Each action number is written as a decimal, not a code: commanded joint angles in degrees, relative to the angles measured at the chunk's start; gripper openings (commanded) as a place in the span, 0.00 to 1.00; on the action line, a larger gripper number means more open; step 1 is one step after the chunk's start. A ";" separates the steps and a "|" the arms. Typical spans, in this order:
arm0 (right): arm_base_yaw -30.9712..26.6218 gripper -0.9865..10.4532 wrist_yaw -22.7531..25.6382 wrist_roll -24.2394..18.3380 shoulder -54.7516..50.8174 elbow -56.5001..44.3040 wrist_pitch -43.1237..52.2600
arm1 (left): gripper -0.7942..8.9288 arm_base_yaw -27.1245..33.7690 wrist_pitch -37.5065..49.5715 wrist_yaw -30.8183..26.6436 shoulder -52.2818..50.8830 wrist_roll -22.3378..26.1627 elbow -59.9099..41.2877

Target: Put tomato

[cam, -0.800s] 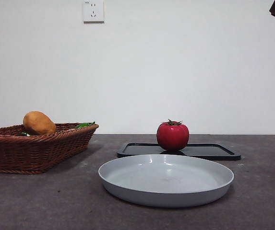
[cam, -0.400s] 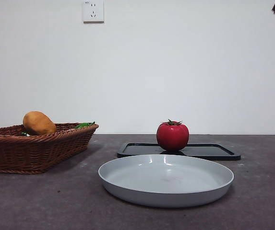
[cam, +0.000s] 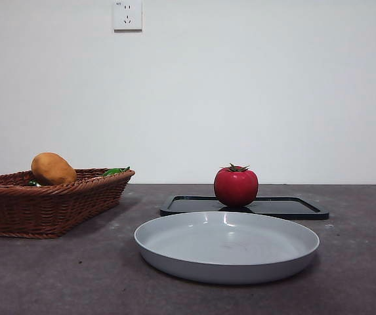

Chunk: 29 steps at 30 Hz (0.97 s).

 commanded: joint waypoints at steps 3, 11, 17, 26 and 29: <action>-2.16 0.09 2.25 -0.20 -7.34 -10.99 9.97 | 0.09 0.04 -0.48 -0.09 -0.07 -0.17 -1.16; -2.47 0.09 12.15 4.07 -18.36 -25.86 20.41 | 0.09 0.04 -0.48 -0.09 -0.09 -0.17 -1.16; -2.43 0.09 16.28 6.69 -22.36 -32.09 21.62 | 0.09 0.04 -0.48 -0.07 -0.09 -0.17 -1.16; -2.43 0.09 16.50 8.39 -24.65 -36.74 19.56 | 0.09 0.04 -0.48 -0.09 -0.09 -0.17 -1.16; -2.43 0.09 16.48 8.37 -24.65 -36.74 17.49 | 0.09 0.04 -0.48 -0.09 -0.09 -0.17 -1.16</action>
